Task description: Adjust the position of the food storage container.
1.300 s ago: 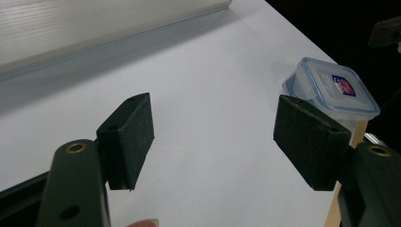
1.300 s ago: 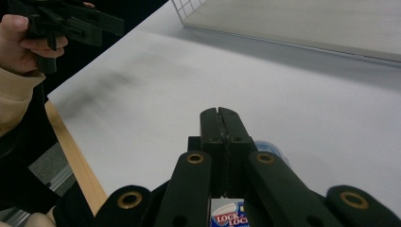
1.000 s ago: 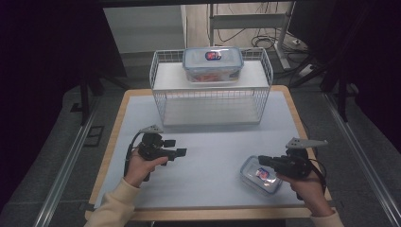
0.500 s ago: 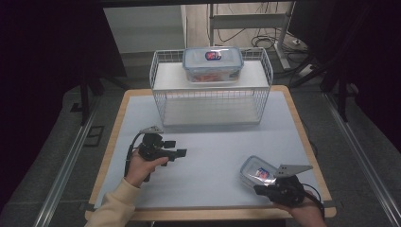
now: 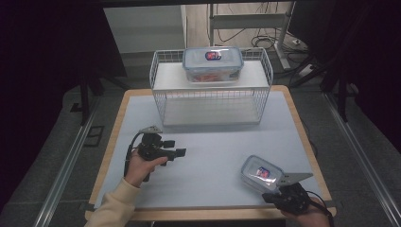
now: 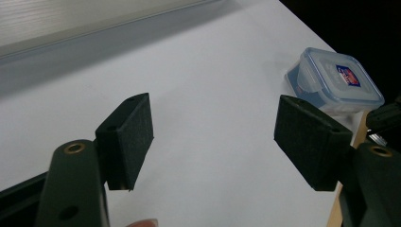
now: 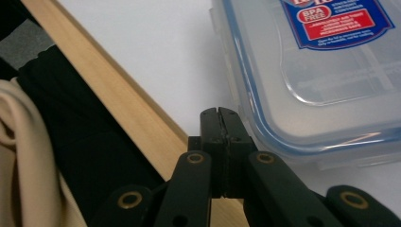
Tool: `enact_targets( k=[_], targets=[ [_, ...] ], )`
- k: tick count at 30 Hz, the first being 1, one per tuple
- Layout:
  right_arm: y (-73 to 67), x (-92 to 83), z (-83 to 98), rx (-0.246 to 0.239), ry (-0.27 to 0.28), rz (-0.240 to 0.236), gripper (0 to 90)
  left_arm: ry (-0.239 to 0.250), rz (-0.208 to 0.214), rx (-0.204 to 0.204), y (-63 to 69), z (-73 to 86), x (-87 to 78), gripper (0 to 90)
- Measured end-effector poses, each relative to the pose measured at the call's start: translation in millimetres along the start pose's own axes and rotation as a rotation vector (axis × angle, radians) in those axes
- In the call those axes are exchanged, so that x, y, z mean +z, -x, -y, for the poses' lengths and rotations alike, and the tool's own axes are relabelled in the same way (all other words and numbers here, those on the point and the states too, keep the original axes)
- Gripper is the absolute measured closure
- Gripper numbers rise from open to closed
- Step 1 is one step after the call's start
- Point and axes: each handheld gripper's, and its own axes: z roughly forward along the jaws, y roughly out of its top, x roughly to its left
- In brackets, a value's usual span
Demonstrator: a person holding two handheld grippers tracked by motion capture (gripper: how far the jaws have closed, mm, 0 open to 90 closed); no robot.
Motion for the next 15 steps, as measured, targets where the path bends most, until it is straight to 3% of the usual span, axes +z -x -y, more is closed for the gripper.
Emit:
enact_targets(
  k=[15],
  targets=[
    [34.3,-7.5,7.9,0.095,0.059,0.094,90.0,-0.004,-0.002,-0.002,0.6,0.1,1.3,28.8]
  ],
)
